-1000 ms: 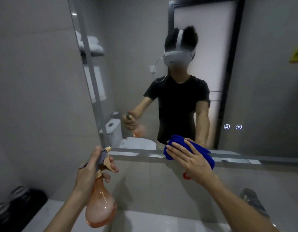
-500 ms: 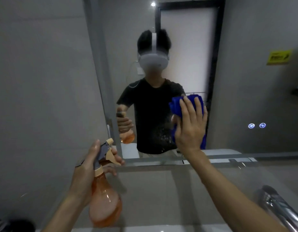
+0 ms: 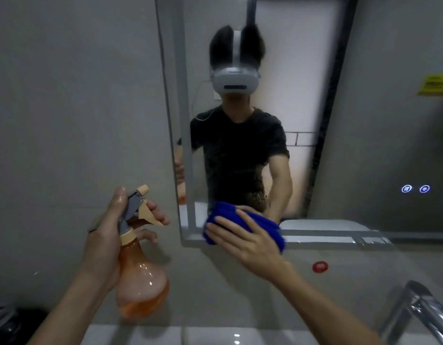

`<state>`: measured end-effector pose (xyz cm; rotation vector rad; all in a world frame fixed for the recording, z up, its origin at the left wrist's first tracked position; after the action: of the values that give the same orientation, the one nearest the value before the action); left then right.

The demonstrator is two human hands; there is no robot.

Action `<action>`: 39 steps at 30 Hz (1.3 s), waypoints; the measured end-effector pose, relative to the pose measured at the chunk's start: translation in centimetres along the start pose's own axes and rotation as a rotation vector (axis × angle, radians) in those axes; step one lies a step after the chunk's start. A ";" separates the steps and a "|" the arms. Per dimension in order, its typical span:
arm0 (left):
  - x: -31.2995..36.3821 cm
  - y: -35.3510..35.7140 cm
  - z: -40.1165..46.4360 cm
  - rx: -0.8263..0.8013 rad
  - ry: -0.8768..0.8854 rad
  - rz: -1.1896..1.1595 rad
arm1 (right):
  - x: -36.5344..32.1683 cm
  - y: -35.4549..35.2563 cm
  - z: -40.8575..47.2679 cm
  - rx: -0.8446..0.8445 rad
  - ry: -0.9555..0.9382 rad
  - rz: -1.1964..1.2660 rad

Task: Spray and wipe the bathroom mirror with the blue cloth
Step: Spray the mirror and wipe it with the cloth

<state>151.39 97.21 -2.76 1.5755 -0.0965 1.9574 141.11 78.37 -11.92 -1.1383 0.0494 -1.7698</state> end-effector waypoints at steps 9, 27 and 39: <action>-2.8 3.9 0.6 -0.085 -0.049 -0.023 | 18.3 -8.1 -6.5 0.425 0.751 0.000; -1.8 5.8 -0.8 -0.087 -0.050 0.019 | 9.0 -2.4 -9.2 0.112 0.301 -0.030; 1.6 4.1 -0.4 -0.063 0.063 0.032 | 19.4 -11.2 4.0 0.603 1.010 0.075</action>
<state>148.86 94.76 -0.15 1.4788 -0.1571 2.0077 134.69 71.41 8.78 0.2333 0.1460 -1.9293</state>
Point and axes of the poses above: each hand's wrist, its own z-axis towards the middle knuckle, its own y-axis out of the palm, x = y × z, the point moved 10 cm from there along z, towards the middle knuckle
